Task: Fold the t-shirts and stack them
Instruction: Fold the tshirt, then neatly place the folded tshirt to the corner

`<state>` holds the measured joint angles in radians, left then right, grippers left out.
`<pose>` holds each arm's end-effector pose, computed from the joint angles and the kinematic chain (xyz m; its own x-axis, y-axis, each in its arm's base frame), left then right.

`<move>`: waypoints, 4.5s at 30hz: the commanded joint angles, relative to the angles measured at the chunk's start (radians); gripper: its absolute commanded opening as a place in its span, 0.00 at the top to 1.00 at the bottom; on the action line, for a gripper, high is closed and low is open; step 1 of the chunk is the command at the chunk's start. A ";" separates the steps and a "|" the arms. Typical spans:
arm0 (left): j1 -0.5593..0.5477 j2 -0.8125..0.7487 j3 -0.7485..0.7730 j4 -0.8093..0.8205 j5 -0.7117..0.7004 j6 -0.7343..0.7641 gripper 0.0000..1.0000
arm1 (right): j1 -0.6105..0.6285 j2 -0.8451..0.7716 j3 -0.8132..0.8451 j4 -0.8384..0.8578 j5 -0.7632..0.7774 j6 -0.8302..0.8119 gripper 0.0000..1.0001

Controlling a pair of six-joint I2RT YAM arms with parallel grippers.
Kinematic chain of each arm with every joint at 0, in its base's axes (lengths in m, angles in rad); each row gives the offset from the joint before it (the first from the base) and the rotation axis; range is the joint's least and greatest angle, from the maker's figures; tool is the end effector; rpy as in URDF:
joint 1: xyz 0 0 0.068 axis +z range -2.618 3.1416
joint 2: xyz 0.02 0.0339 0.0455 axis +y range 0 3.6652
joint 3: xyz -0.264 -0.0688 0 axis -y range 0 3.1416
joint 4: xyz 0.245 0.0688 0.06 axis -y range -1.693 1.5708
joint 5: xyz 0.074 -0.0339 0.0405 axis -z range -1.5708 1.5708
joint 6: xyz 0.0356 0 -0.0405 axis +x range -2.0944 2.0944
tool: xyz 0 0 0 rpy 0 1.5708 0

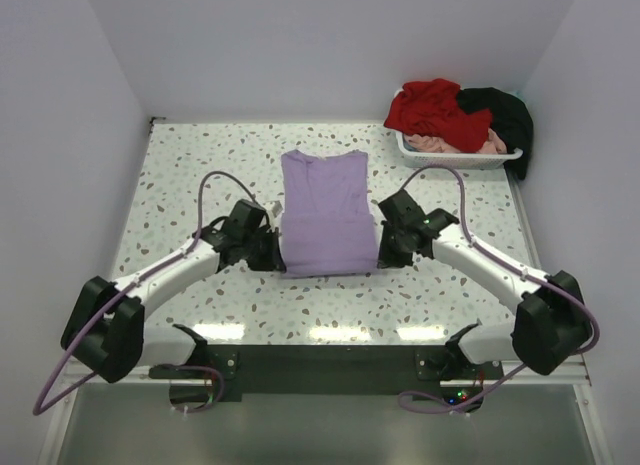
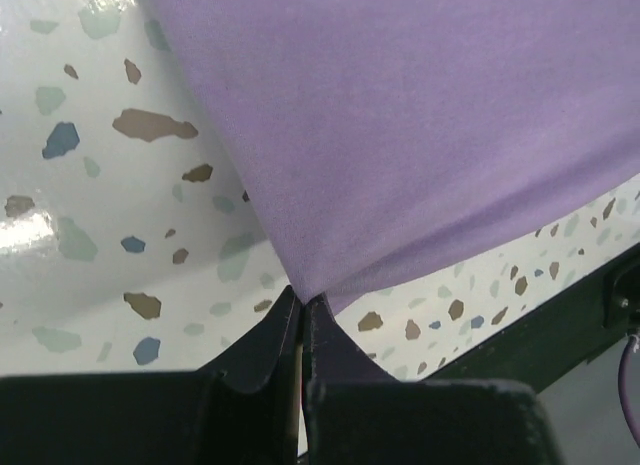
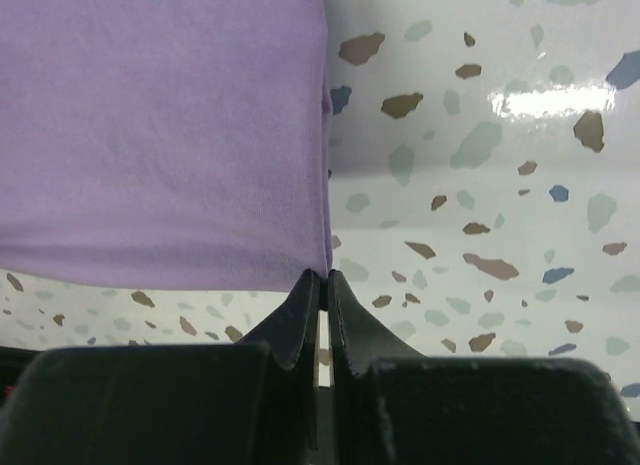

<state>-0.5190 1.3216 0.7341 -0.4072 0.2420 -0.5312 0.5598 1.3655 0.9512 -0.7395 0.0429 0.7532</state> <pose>0.2139 -0.1320 0.1924 -0.9292 -0.0356 -0.3679 0.1441 0.8817 -0.4492 0.2203 0.1362 0.2281 -0.9180 0.2312 -0.3223 0.1536 0.9564 0.2484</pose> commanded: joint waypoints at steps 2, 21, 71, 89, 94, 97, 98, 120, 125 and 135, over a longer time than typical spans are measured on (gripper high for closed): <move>-0.006 -0.107 -0.004 -0.148 0.026 -0.030 1.00 | 0.067 -0.086 0.001 -0.132 0.104 0.055 1.00; -0.013 -0.273 0.088 -0.219 0.046 -0.139 1.00 | 0.127 -0.250 0.125 -0.276 0.195 0.143 1.00; 0.284 0.573 0.745 -0.031 0.201 -0.015 1.00 | -0.173 0.750 1.164 -0.169 0.134 -0.193 1.00; 0.307 0.668 0.803 0.015 0.071 -0.087 0.86 | -0.207 0.919 1.308 -0.153 0.051 -0.216 1.00; 0.309 0.637 0.809 0.022 -0.010 -0.087 0.43 | -0.209 0.932 1.327 -0.123 -0.034 -0.245 0.55; 0.309 0.610 0.801 0.031 -0.052 -0.072 0.22 | -0.209 0.922 1.324 -0.112 -0.041 -0.262 0.16; 0.307 0.602 0.789 0.036 -0.053 -0.066 0.20 | -0.209 0.900 1.315 -0.107 -0.041 -0.273 0.12; 0.241 0.574 0.481 0.222 0.118 -0.075 0.21 | -0.210 0.506 0.727 0.077 -0.080 -0.282 0.06; 0.231 0.596 0.465 0.231 0.120 -0.088 0.29 | -0.210 0.474 0.701 0.071 -0.078 -0.278 0.07; 0.208 0.649 0.467 0.211 0.108 -0.090 0.58 | -0.209 0.446 0.670 0.071 -0.072 -0.268 0.07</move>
<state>-0.3061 1.9511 1.2030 -0.2188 0.3508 -0.6209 0.3531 1.8759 1.6260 -0.6914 -0.0250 0.4767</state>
